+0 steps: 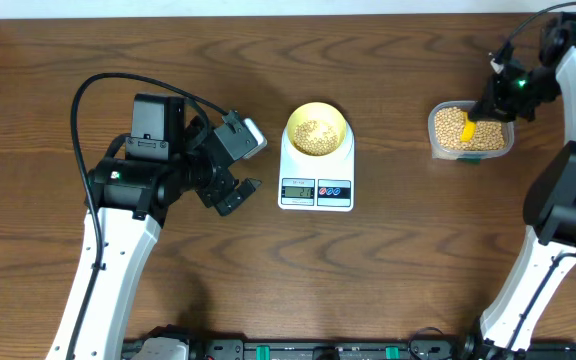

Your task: Scoop item into bowl and weigh 50g on scale

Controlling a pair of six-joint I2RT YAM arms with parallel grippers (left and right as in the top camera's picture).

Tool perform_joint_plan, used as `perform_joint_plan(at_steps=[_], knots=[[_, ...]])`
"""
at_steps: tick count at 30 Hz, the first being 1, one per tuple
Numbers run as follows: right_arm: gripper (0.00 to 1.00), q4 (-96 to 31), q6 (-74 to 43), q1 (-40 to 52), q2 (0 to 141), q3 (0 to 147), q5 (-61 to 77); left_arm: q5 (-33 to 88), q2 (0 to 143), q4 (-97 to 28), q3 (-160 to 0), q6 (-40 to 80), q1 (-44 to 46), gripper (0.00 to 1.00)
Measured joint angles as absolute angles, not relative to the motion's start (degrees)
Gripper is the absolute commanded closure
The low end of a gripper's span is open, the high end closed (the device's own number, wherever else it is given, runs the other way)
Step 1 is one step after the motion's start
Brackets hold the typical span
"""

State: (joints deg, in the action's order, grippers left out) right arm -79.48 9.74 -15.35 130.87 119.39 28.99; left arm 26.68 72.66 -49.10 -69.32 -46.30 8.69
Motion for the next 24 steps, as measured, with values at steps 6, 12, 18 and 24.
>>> perform_joint_plan(at_steps=[6,12,18,24], knots=[[0.99,-82.0,11.9,-19.1,130.9,119.4,33.1,26.7,72.7,-49.1,-69.3,-46.3,8.7,0.02],[0.99,-84.4,14.3,-22.5,130.9,119.4,34.8,26.7,72.7,-49.1,-69.3,-46.3,8.7,0.02],[0.99,-85.2,16.4,-25.7,130.9,119.4,37.7,26.7,72.7,-49.1,-69.3,-46.3,8.7,0.02],[0.99,-88.3,21.9,-27.2,130.9,119.4,42.7,26.7,72.7,-49.1,-69.3,-46.3,8.7,0.03]])
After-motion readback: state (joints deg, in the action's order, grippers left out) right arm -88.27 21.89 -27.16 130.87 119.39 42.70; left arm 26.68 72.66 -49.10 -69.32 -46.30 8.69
